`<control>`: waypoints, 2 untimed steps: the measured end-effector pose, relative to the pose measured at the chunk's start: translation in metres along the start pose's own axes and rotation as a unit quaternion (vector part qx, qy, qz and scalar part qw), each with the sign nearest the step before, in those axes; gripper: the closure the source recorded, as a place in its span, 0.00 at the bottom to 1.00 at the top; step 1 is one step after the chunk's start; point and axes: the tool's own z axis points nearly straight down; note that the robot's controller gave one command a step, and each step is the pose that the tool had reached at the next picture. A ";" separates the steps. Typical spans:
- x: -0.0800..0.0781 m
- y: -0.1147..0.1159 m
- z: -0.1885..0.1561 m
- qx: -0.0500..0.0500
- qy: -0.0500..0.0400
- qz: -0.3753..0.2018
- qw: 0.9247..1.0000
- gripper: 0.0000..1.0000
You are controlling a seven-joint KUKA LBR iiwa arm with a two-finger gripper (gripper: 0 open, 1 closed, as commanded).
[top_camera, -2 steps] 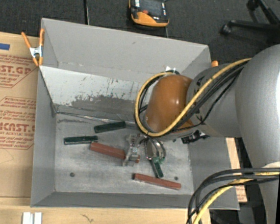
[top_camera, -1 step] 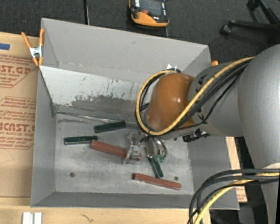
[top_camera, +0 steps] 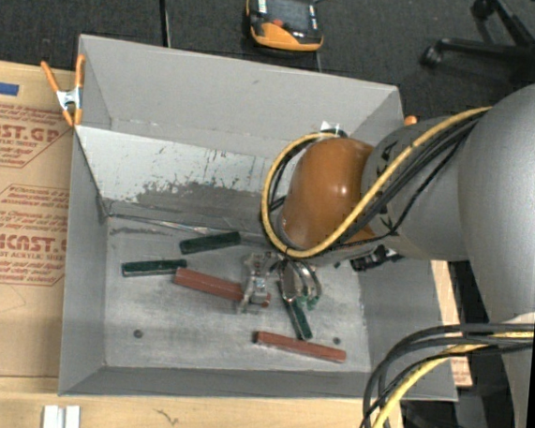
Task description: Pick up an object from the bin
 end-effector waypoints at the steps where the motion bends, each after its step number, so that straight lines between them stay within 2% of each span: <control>1: 0.002 0.000 -0.019 0.000 0.004 0.000 1.000 1.00; 2: 0.000 0.000 -0.038 0.000 0.000 0.000 1.000 1.00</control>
Offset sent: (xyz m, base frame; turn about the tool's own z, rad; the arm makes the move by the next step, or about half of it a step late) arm 0.0001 0.0000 0.0313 0.0000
